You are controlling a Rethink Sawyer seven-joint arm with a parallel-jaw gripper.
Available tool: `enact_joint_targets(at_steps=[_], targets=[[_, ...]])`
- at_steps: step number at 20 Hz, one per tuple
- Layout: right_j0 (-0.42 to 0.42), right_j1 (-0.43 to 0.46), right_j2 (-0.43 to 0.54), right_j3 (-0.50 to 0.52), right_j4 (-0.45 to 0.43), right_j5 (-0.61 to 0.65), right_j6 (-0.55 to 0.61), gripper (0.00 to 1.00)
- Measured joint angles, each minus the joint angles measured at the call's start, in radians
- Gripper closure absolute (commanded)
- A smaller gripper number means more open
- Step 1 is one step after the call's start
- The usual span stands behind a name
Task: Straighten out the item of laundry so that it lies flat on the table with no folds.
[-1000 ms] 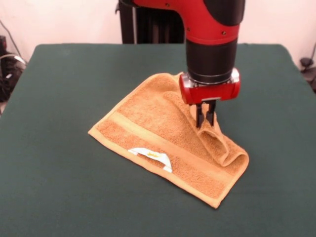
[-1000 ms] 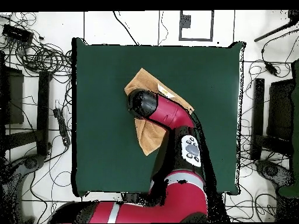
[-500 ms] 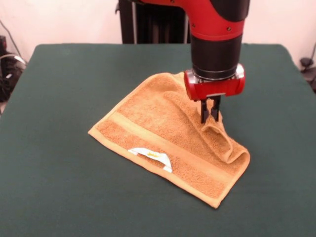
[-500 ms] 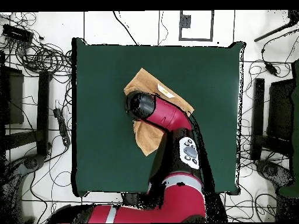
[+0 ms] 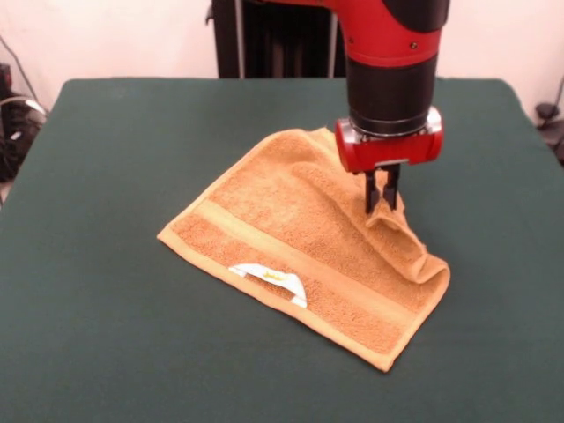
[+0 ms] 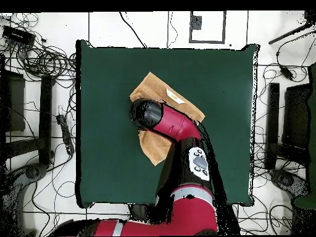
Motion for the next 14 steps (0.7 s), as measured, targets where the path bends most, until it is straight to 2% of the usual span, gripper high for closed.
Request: enact_joint_targets(at_steps=[14], targets=[[-0.003,0.000,0.040,0.052,0.000,0.000,0.000,1.00]])
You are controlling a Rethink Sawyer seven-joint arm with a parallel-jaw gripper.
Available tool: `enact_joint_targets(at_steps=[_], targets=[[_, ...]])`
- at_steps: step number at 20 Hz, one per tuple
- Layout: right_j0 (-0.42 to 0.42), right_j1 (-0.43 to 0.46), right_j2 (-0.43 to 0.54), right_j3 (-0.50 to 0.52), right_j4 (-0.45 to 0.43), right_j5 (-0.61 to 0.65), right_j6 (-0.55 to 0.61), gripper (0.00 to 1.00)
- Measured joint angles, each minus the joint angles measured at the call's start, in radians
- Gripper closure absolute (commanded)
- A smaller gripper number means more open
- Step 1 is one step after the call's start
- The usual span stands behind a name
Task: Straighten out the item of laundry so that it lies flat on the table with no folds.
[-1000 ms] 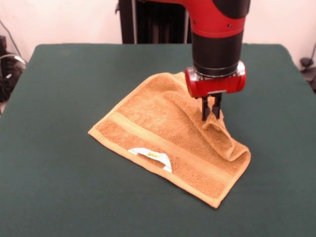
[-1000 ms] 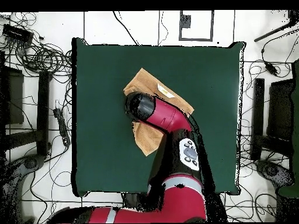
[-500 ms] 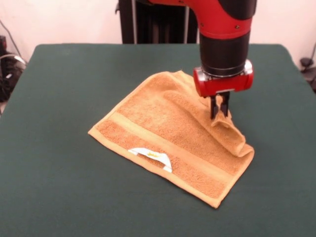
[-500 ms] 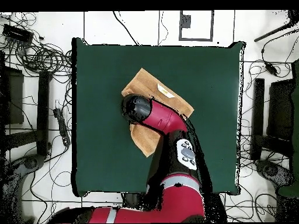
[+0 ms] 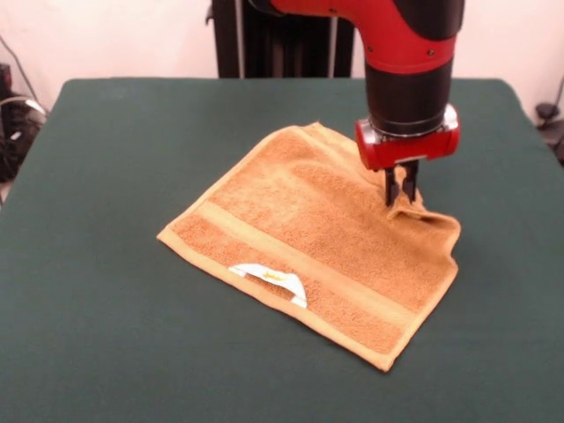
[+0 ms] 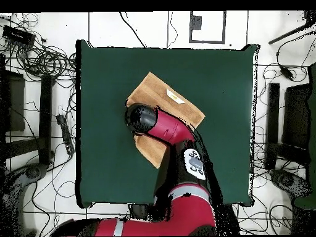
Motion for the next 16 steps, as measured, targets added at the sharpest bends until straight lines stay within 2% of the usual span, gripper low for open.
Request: enact_joint_targets(at_steps=[16], targets=[[-0.003,-0.021,0.011,0.041,0.000,0.000,0.000,1.00]])
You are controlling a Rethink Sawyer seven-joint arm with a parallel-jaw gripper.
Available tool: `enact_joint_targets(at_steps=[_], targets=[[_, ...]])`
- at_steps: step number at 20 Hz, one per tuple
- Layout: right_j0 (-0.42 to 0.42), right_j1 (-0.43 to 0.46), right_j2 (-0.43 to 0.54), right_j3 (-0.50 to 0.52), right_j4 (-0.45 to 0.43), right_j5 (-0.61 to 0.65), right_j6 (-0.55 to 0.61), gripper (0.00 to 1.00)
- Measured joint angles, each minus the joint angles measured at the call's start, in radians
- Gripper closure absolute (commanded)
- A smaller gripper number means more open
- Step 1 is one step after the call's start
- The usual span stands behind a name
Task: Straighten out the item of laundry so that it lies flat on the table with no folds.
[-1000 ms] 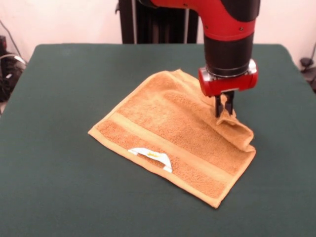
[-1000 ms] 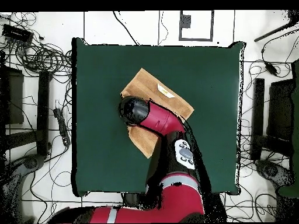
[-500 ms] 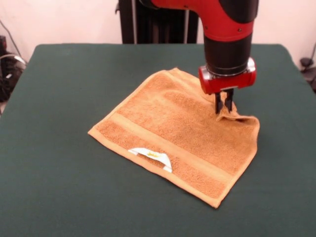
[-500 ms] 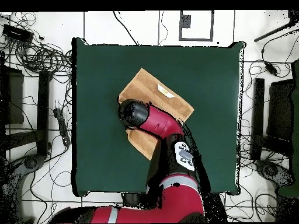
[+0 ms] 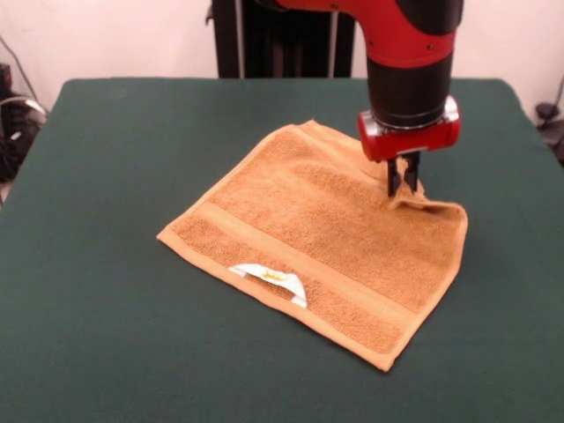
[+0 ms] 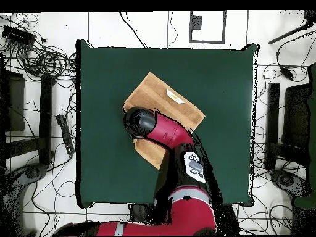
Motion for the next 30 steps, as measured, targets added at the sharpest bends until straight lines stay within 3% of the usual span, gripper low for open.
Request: enact_joint_targets(at_steps=[30], targets=[[0.001,-0.026,0.022,0.050,0.000,0.000,0.000,1.00]])
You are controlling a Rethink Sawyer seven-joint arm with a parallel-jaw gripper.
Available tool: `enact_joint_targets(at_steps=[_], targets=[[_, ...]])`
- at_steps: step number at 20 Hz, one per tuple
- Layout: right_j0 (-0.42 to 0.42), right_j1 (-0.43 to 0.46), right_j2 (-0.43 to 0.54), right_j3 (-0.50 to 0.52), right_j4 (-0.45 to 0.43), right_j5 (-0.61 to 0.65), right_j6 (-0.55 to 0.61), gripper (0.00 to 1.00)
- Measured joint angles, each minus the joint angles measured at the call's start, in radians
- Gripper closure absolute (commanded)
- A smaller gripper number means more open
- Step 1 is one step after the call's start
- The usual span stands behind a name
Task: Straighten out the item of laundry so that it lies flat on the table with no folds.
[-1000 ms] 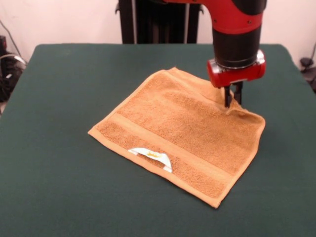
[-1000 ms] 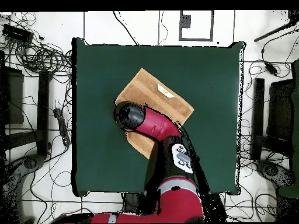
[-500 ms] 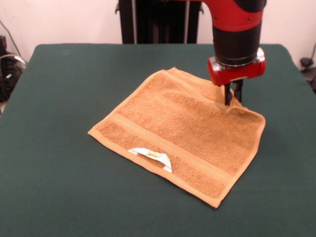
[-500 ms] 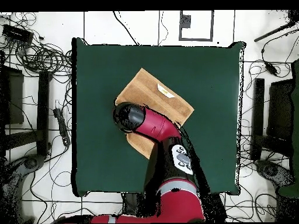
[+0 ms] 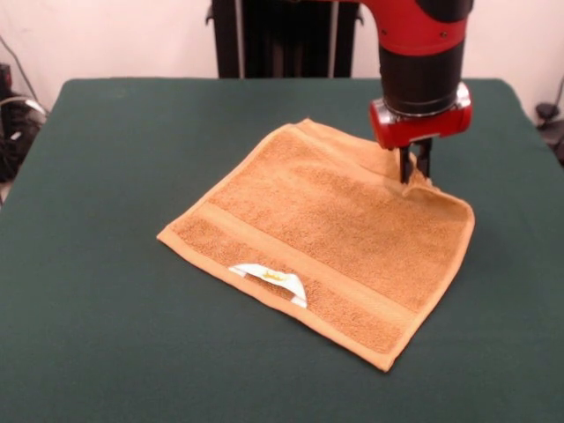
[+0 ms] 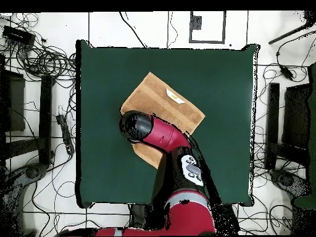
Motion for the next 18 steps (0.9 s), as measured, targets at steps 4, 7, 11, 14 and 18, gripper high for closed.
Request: enact_joint_targets(at_steps=[4,7,11,14,18], targets=[[0.002,0.000,0.000,0.006,0.000,0.000,0.000,1.00],[0.005,-0.002,0.000,0.011,0.000,0.000,0.000,1.00],[0.012,-0.007,0.000,0.022,0.000,0.000,0.000,1.00],[0.014,-0.012,0.000,0.027,0.000,0.000,0.000,1.00],[0.017,-0.025,0.000,0.034,0.000,0.000,0.000,1.00]])
